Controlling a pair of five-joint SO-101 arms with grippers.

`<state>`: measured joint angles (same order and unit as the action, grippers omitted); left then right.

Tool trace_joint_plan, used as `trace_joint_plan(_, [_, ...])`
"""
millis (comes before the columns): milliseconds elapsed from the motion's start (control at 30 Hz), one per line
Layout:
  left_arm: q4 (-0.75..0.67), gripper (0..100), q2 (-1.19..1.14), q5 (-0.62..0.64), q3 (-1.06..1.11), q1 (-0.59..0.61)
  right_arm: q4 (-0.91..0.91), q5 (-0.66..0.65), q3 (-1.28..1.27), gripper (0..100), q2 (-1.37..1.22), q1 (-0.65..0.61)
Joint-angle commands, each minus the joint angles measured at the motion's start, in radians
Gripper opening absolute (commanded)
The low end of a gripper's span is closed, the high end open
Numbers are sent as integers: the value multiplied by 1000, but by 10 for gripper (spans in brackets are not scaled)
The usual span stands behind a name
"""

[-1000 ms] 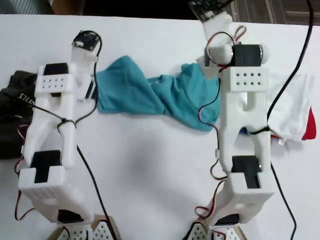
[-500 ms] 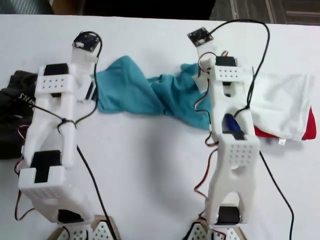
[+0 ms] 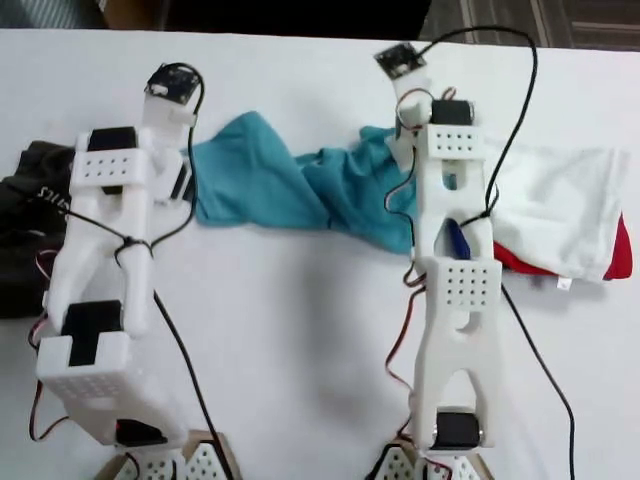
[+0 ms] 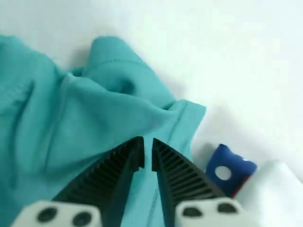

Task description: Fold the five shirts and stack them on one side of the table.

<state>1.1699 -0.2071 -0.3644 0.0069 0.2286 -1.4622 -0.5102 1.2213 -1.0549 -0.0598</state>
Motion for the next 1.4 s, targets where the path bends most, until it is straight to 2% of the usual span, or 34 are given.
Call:
trace_joint_plan(0, [6,173,69,2,-4,5,-145,2,212,21,15,-31])
trace_joint_plan(100, [6,173,69,2,-4,5,-255,2,354,21,13,-67])
trace_joint_plan(300, [6,173,69,2,-4,9,-242,-6,416,21,-1,-76])
trace_joint_plan(400, [6,173,69,2,-4,9,-148,-6,351,36,-45,-59])
trace_joint_plan(467, [6,173,69,2,-4,9,-71,0,316,116,-81,-45])
trace_joint_plan(567, [8,173,69,2,-4,9,12,0,279,287,-130,-41])
trace_joint_plan(633, [8,173,69,2,-4,9,27,0,272,333,-156,-44])
trace_joint_plan(933, [8,173,71,2,-5,6,31,-8,272,310,-298,-38])
trace_joint_plan(1000, [8,173,71,2,-5,5,21,-8,284,209,-305,-38])
trace_joint_plan(1067, [8,173,72,2,-5,5,13,-8,282,23,-297,-38])
trace_joint_plan(1100, [8,173,74,2,-5,5,8,-6,282,12,-294,-38])
trace_joint_plan(1133, [8,173,75,2,-5,5,-7,-6,284,48,-289,-38])
trace_joint_plan(1200, [8,173,75,2,-5,5,-45,-6,305,15,-269,-44])
trace_joint_plan(1367, [8,173,74,2,-5,9,-214,-6,448,21,-206,-85])
